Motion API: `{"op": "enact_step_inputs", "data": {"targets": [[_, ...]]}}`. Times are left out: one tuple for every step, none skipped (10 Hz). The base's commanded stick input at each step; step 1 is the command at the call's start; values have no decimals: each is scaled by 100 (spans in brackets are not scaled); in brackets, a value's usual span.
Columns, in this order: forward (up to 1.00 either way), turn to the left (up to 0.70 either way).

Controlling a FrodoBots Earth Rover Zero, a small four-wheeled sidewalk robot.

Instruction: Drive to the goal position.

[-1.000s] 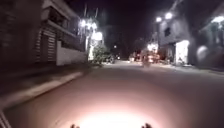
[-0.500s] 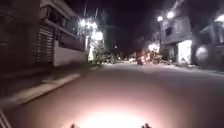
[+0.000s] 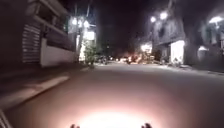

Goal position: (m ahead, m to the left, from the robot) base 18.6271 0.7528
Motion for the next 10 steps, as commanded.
{"op": "enact_step_inputs", "data": {"targets": [[70, 0], [70, 0], [70, 0], [70, 0], [70, 0], [70, 0], [70, 0], [70, 0], [70, -2], [70, -12]]}}
